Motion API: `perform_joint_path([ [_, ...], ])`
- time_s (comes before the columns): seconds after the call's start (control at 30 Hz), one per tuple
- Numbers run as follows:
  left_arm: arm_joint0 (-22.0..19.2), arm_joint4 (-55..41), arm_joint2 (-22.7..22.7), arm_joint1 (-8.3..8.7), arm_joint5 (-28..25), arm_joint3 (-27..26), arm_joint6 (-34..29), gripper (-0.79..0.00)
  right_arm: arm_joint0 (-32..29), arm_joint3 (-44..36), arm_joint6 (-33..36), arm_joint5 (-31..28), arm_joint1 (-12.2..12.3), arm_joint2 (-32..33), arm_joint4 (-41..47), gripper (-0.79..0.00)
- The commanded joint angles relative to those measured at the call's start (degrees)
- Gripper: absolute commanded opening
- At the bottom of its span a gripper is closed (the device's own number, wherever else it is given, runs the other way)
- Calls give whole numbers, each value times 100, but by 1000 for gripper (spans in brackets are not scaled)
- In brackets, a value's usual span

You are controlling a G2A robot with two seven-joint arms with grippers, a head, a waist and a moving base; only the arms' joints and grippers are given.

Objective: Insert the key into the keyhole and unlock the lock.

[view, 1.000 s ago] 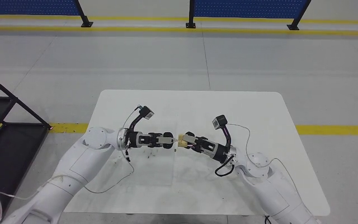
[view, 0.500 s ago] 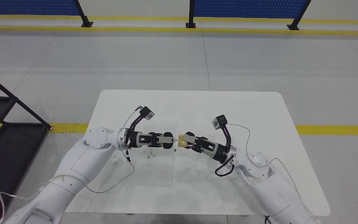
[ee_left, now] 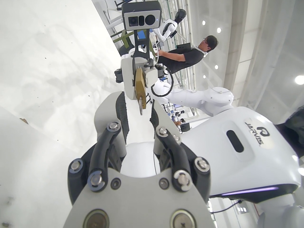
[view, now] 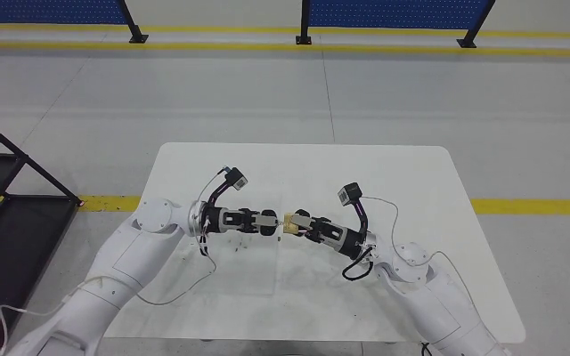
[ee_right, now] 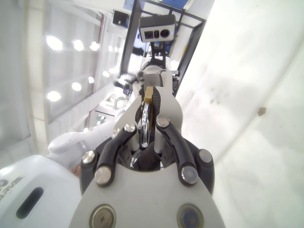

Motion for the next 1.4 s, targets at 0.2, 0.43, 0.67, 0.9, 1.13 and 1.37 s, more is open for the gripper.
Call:
perform_joint_path([
  [0.2,65,8,-89,-23,7,-48,29,-619,0,0,0,0,0,0,0,-785],
  [0.43,118,137,-170,-33,-3,-116,76,-702,0,0,0,0,0,0,0,-785],
  [0.67,187,239,-232,-41,76,-217,129,-785,0,0,0,0,0,0,0,-785],
  [0.9,210,315,-254,-68,122,-254,199,-785,0,0,0,0,0,0,0,-785],
  [1.13,188,328,-234,-116,132,-197,258,-785,0,0,0,0,0,0,0,-785],
  [1.37,145,483,-239,-146,30,-215,222,-785,0,0,0,0,0,0,0,-785],
])
